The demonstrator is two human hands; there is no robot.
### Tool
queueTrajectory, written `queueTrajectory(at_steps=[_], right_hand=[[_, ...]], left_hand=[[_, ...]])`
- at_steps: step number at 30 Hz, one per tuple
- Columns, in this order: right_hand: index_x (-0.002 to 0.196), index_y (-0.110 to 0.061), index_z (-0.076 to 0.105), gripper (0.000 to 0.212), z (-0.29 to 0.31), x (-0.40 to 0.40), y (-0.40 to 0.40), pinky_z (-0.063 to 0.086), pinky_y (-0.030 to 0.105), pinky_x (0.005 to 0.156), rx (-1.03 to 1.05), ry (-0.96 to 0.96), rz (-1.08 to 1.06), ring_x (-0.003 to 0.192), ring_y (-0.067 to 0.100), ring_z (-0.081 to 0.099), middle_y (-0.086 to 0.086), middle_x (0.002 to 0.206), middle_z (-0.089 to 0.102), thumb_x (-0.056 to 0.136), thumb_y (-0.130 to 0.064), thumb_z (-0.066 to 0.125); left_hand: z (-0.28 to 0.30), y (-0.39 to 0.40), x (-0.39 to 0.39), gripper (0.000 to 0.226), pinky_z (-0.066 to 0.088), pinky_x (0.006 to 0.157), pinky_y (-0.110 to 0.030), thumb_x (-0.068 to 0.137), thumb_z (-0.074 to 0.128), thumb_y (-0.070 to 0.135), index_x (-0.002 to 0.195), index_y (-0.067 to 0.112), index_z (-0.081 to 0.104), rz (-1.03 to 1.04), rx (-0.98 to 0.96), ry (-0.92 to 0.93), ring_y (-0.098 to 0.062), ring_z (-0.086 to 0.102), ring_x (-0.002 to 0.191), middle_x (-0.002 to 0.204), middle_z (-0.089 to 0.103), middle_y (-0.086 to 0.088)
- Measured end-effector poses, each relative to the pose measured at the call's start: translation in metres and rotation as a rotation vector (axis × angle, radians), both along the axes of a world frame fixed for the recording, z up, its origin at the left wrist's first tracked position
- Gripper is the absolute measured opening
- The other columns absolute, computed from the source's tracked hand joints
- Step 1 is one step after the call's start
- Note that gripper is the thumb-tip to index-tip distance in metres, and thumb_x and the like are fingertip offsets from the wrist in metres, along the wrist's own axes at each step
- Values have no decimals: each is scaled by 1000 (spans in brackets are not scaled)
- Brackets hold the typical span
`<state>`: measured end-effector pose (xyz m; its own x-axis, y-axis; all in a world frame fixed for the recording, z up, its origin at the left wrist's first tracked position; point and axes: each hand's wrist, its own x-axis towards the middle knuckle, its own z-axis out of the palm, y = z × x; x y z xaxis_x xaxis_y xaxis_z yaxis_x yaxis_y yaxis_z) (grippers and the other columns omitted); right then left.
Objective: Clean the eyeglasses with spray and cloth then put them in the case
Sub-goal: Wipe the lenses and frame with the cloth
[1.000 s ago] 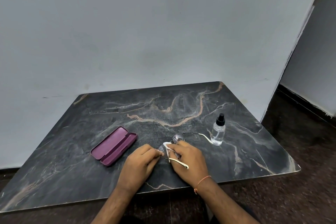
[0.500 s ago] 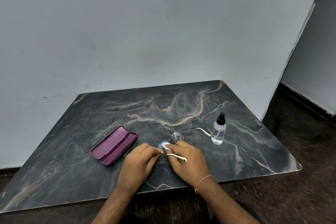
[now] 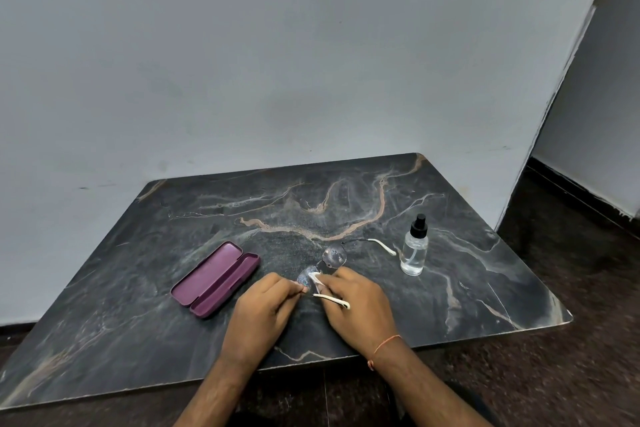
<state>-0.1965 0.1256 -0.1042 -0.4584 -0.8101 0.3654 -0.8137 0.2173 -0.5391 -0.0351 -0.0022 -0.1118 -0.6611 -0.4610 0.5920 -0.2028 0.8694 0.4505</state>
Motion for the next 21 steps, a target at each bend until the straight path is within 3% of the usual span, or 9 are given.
queueTrajectory(at_steps=[4,6,7,11,18,21], right_hand=[[115,-36,75,26,-1,1,0,55,39,74,-4,-15,-4,86,14,65,-4,91,62,106,-46,52],[114,-37,73,30,-2,1,-1,54,39,72,-2,-15,-15,84,13,65,-4,90,61,106,-50,48],[116,-38,73,32,-2,1,-2,54,37,70,-6,-16,-20,84,13,65,-5,90,61,105,-52,46],[121,-39,73,36,-6,0,-4,51,32,68,-53,-34,-30,83,11,64,-7,90,60,103,-54,44],[107,-30,75,36,-10,-3,-6,53,35,69,-75,-38,-66,80,15,65,-6,88,60,103,-48,45],[115,-36,74,28,-8,-3,-6,52,34,70,-52,-45,-41,82,15,66,-6,89,61,102,-46,51]], left_hand=[[-3,-2,0,4,56,81,-24,99,76,22,98,19,79,-21,-27,-26,-8,72,86,93,72,9],[-4,-3,-1,6,54,82,-21,95,83,13,97,18,79,-28,-39,-36,-9,71,87,94,72,8],[-5,-2,-1,2,54,82,-20,97,80,16,97,18,79,-39,-48,-41,-9,71,86,93,72,8],[-3,-1,-2,24,55,79,-25,102,62,34,95,17,77,-58,-68,-46,-11,70,85,92,70,7],[-5,-2,-2,22,56,79,-28,102,62,33,98,19,79,-30,-49,-29,-11,72,85,92,71,8],[-6,-2,-1,21,55,78,-26,101,63,34,98,20,78,-22,-60,-28,-9,70,83,91,70,9]])
